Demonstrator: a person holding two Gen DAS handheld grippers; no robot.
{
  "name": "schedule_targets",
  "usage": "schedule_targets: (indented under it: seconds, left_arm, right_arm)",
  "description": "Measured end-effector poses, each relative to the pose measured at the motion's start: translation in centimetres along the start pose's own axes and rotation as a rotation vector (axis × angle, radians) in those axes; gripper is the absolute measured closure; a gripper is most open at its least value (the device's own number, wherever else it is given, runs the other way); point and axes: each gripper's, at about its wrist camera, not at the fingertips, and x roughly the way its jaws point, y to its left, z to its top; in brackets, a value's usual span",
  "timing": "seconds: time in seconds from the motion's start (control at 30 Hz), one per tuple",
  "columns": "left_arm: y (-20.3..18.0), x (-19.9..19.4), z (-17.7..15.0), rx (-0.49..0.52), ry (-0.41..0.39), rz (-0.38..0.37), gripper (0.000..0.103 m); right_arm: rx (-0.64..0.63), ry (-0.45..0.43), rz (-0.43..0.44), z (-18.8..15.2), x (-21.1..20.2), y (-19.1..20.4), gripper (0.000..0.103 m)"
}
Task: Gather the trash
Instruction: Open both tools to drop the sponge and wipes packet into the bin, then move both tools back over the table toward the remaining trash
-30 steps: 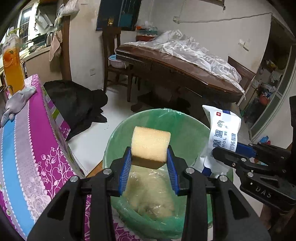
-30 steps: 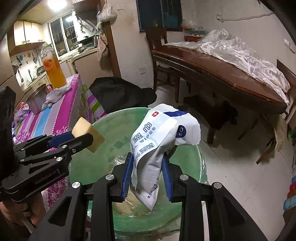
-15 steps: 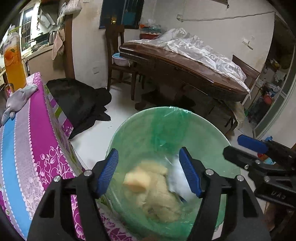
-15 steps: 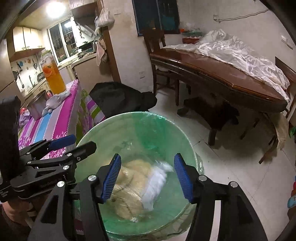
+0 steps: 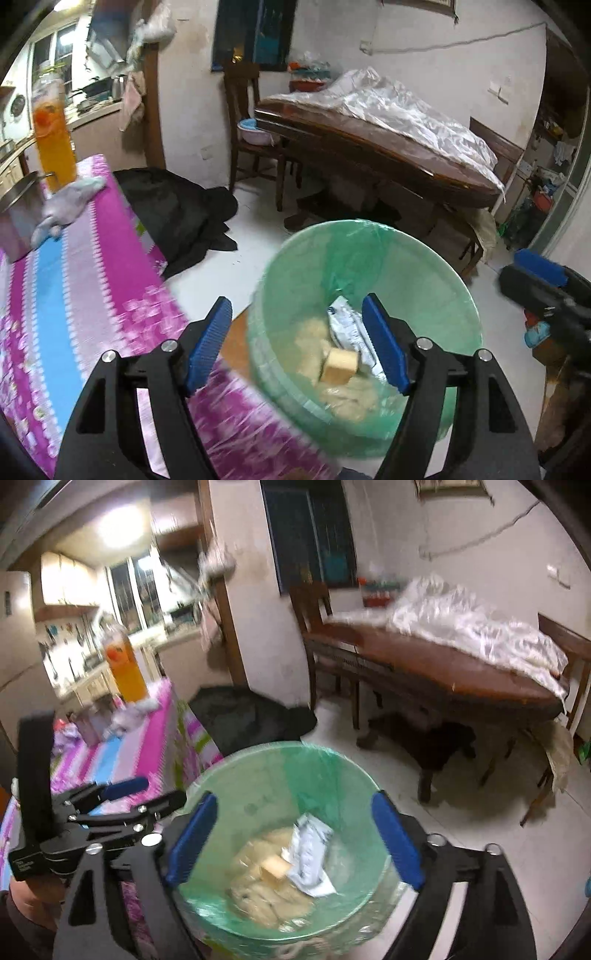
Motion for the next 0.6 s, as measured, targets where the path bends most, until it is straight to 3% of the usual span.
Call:
schedule_targets:
  seconds: [0.27,0.33,0.4,0.5,0.6]
  left_arm:
    - [5.9,-7.5,-3.6,-0.069,-0.090,0.115,0.033]
    - [7.3,-9.5,-4.7,-0.104,-0.123,0.162,0.022]
    - [8.8,-11.4,-5.9,-0.131,-0.158,0.202,0.018]
    - [11.1,-14.1,-7.8,-0.174,-0.190,0.262,0.011]
    - [13.8,-16.3,-9.8,-0.223,-0.186,0.310,0.011]
  right_arm:
    - [-0.129,-0.218,0.095,-2.1,-5.4,8.1,0.007]
    - [-0.176,-0.279,0.138,-2.7,-6.7,10.5,0.005]
    - [-0.202,-0.320,0.186,-3.3,-7.7,12.7,0.005]
    - [-0.220,-0.342,0.241,-4.0,-8.4,15.2,0.005]
    - [-0.239,-0.329,0.287,-4.7,-8.7,17.2,0.005]
